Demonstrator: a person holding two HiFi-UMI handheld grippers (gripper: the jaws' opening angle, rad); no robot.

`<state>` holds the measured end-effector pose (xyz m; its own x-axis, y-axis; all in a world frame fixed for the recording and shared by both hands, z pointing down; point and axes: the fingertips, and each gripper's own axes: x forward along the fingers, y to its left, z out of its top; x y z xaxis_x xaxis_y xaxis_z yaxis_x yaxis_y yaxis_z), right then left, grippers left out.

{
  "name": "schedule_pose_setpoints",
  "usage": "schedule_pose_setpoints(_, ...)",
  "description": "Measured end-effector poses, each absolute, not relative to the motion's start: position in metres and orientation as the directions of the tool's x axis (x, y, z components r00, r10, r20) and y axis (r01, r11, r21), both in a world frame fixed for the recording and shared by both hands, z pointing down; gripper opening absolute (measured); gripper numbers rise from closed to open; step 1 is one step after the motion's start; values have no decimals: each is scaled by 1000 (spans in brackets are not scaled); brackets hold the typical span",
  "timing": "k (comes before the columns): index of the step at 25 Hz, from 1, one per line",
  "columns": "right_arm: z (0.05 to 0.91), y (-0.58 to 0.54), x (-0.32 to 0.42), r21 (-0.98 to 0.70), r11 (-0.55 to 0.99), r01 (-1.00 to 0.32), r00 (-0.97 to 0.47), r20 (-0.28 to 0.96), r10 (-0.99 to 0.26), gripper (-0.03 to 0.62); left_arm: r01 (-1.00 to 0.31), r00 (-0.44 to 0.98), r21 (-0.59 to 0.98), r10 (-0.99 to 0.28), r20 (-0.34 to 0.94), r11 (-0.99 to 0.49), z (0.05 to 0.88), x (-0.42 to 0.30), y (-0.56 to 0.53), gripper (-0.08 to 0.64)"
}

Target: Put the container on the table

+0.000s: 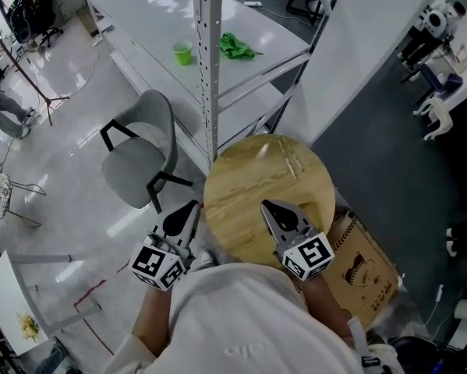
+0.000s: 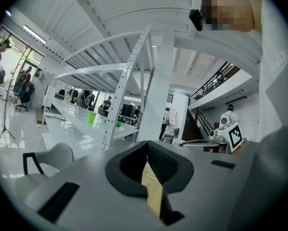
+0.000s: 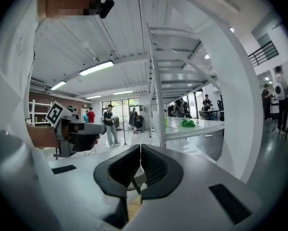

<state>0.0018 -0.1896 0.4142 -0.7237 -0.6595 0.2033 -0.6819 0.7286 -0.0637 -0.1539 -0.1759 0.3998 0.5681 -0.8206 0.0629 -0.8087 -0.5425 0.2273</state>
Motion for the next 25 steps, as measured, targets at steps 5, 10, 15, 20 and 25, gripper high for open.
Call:
schedule_pose_setpoints(5,404,-183,0,-63,730,-681,-728,164,-666,28,-799,580,209,-815,22,-563,383,-151,-172,17)
schedule_pose_setpoints(10,406,-180,0,-42,734,-678,-729,169,-663,26,-793,593,193,-804,26,-579,383,-145,-172,17)
schedule_pose_setpoints(15,410,-177,0,-25,740,-672,-729,194,-656,26,-787,601,200,-798,40,-583,387,-141,-173,17)
schedule_pose_setpoints(20,413,-176,9,-38,727,-686,-718,199,-667,26,-779,615,196,-787,52,-596,389,-133,-174,17)
schedule_pose_setpoints(25,420,-178,18,-59,706,-705,-701,211,-682,26,-771,628,188,-774,73,-608,393,-126,-178,17)
